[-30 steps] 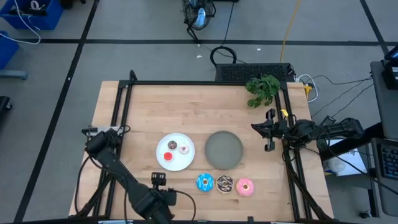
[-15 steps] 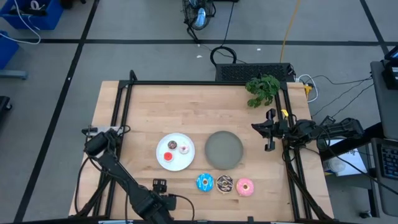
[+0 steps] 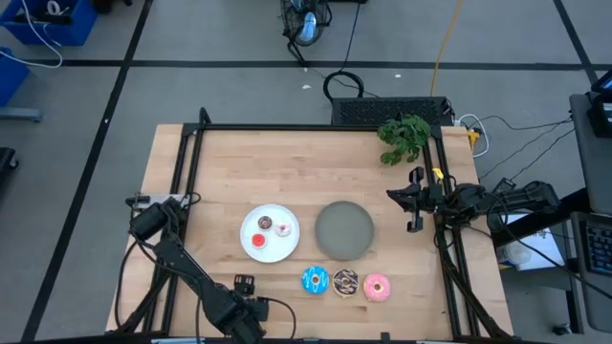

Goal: Pick & Place donuts
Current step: Put the small blue donut on the white plate

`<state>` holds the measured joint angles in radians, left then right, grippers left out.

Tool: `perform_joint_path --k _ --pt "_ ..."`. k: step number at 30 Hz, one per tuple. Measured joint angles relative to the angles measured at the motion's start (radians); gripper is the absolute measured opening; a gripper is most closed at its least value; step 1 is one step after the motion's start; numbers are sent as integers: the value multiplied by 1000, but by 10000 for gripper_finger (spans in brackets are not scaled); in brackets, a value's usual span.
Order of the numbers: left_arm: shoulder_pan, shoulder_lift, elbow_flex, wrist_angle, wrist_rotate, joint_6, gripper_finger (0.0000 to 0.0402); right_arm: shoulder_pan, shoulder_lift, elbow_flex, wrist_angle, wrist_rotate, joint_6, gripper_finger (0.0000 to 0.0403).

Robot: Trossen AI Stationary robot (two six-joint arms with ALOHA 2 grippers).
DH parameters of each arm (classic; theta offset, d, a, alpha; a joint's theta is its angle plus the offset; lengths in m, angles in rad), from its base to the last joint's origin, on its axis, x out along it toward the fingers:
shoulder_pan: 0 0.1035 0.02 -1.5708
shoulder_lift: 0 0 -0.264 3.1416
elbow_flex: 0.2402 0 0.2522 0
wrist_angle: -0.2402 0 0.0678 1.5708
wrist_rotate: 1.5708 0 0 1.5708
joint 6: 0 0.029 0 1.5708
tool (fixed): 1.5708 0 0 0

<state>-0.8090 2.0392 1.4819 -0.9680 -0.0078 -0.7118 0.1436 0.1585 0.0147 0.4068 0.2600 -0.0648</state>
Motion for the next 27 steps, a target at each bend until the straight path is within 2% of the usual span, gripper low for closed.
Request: perform_joint_path --k 15,27 --pt "18 -3 -94 112 70 -17 347 0 0 0 0 -1 1 0" --pt "21 -3 -100 127 47 10 345 0 0 0 0 -2 1 0"
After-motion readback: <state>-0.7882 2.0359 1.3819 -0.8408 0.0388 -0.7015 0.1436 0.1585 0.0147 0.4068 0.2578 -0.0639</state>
